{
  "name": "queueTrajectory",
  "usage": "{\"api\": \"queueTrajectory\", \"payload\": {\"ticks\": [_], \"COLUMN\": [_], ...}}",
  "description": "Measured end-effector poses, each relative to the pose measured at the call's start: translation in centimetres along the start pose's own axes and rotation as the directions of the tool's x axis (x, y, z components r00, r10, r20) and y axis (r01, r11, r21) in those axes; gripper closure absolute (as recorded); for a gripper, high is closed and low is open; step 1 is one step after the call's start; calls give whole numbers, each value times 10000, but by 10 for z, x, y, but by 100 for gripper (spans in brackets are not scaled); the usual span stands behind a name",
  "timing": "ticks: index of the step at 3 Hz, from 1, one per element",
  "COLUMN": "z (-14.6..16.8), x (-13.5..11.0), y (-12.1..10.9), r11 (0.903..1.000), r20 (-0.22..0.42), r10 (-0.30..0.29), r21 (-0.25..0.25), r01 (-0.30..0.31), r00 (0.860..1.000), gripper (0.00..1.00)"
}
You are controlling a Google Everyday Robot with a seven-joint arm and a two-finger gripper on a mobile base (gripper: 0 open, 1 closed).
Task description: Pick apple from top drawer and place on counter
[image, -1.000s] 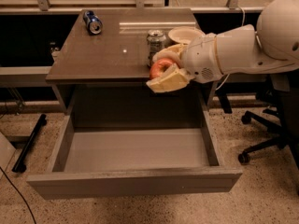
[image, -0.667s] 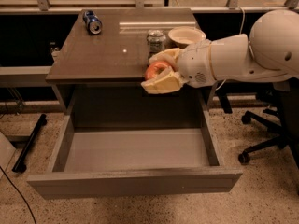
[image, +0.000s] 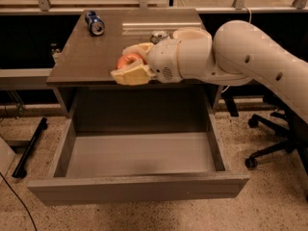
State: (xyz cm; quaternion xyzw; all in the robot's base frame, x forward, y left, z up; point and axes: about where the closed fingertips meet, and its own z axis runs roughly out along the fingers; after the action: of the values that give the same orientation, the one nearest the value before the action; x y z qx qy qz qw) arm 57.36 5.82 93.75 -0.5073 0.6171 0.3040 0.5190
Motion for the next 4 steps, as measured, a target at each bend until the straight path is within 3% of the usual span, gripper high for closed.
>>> {"api": "queueTrajectory", "payload": {"ticks": [1,2,4], "z": [36,65,115], "x": [-8,-17,-21], "y": [-5,-14,-49], "r11": [9994,9967,9786], "r20": [521,1015,1404], "r10": [348,777,1607], "r21": [-90,163,1062], "r01": [-344,-798,-1763], "r00": [9980,9918,9770], "gripper": [100,100,100]}}
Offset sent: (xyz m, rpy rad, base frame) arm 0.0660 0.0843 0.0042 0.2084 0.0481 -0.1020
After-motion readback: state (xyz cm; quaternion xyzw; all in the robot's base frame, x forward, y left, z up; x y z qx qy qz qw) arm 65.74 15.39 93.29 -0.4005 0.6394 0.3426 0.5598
